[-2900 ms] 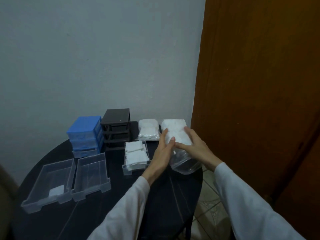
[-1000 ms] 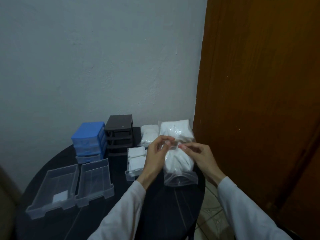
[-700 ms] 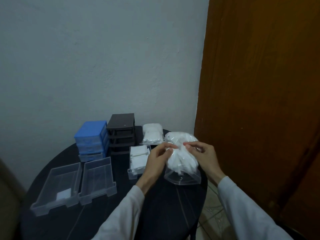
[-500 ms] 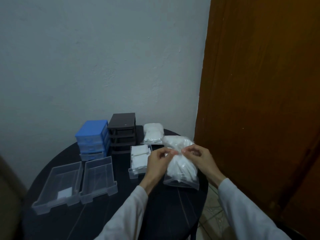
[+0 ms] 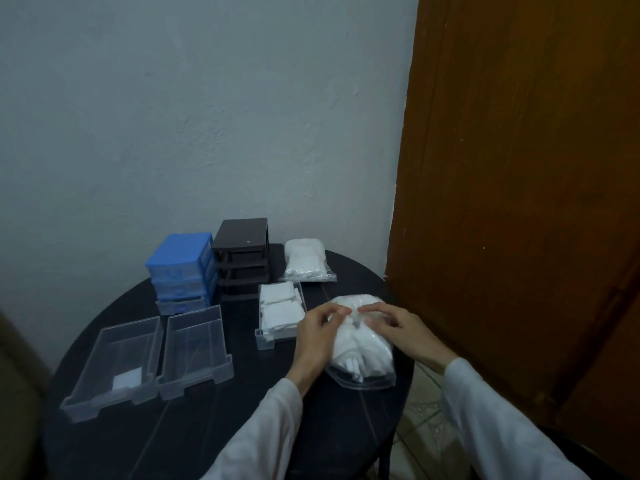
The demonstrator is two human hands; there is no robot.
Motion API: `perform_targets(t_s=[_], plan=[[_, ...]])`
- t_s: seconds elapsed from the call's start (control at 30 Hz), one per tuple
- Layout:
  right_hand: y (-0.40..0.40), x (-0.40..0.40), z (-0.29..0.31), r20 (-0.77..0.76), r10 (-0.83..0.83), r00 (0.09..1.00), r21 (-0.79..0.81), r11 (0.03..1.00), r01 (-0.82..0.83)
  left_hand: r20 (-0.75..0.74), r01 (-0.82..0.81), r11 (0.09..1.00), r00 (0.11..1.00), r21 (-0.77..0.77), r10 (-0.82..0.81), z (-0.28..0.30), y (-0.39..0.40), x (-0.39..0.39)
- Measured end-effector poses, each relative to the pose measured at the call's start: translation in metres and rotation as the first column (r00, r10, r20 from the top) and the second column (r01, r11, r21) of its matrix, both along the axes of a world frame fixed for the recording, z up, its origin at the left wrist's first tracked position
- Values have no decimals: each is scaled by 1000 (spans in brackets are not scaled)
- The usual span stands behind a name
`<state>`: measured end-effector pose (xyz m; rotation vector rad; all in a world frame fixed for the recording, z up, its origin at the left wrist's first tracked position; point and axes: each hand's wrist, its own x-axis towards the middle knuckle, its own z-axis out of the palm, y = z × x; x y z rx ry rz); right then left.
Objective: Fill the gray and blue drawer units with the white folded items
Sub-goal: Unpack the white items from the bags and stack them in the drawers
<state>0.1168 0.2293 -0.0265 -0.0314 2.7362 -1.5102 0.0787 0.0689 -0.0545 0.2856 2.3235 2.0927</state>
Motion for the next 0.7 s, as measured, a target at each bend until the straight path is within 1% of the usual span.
perform_targets(t_s=[0.03,0.07,0.17,0.27,0.33,0.4,0.43,0.53,0.6,0.7], plan=[[2,1,-1,27,7,1000,12,1000,-7,-10,25,999,1000,-24,-25,-2,1,2],[4,3,-2,43,4,999,-10,1000,-3,-19,48,998,999,-52,-49,-4,1,4],[12,8,-6,74,-10,997,-116,993,19,-12,106,992,994,-66,-107,-8,1,8],[18,14,-12,110,55,992,-248,968,-26,-39,107,990,993,-89,-110,-10,0,12],[18,16,-16,103,78,992,-261,964,-49,-69,78,986,994,-149,-89,-12,-1,13],[16,15,-18,68,43,997,-242,970,-25,-69,86,980,993,-181,-100,-10,-1,13],[16,13,-19,50,8,999,-245,970,4,-51,123,977,990,-176,-134,-9,-1,13],[13,9,-21,32,-74,997,-281,956,80,51,280,956,960,-85,-277,-7,-2,12],[10,7,-22,20,-113,993,-289,950,114,85,271,962,960,-37,-267,-7,-1,11],[5,4,-26,-43,-169,985,-250,956,153,58,192,981,980,-23,-190,-9,3,9]])
